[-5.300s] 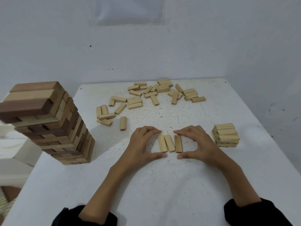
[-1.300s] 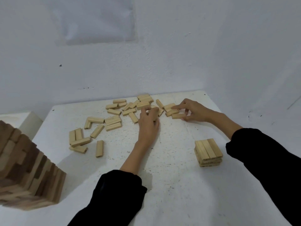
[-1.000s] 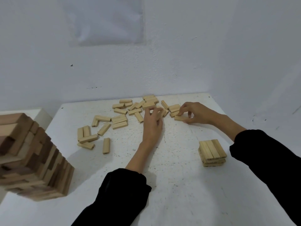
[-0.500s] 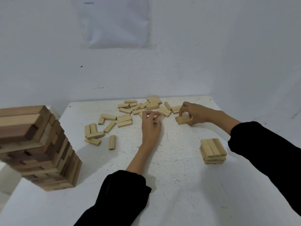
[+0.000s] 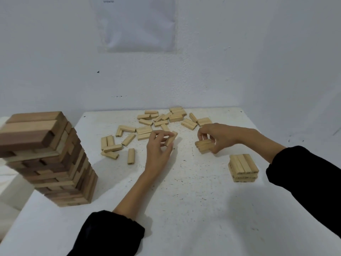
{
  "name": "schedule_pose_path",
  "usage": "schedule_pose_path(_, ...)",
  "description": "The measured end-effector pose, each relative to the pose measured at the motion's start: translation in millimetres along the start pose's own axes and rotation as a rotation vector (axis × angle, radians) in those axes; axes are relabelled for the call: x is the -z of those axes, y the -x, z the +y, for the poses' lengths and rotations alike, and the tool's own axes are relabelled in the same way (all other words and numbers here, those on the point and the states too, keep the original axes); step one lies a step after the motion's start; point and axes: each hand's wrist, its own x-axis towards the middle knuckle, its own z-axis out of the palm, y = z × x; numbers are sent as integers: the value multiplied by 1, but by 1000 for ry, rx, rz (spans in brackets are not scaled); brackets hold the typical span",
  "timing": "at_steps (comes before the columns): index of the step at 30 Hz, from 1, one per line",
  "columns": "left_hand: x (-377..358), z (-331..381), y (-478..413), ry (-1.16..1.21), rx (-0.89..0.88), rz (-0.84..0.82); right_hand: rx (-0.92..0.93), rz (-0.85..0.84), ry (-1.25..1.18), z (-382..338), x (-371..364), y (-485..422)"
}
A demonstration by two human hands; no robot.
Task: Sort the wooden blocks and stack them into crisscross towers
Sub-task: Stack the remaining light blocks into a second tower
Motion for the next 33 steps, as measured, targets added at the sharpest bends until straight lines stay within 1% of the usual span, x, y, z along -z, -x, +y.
schedule_pose_path(2,16,1,8,-35,12,-13,23,-39,114,-24,-5,2)
schedule_pose_path(5,34,7,27,-37,98,-48,59,-61,271,-56,-17,7)
schedule_pose_path(9,53,11,48,-73,94,-121,155,-21,316,-82,-39,14)
schedule_pose_path(13,58,15,57,-78,70,-180,178,25,197,-89,-63,15)
schedule_pose_path(17,59,9,55,-123,56,-245,117,155,-78,-85,-75,19)
schedule_pose_path(19,61,8,55,-116,66,-262,82,247,-234,-80,-82,22)
schedule_pose_path(22,62,7,55,-112,66,-271,16,337,-400,-75,-100,29)
schedule_pose_path(24,63,6,55,-118,66,-280,2,424,-496,-75,-115,32)
schedule_pose_path(28,59,11,61,-149,132,-361,-9,633,-576,-81,-137,30)
schedule_pose_path(31,51,16,71,-227,144,-417,-26,708,-560,-86,-142,25)
schedule_pose_path(33,46,18,73,-286,102,-417,-11,724,-556,-85,-144,25)
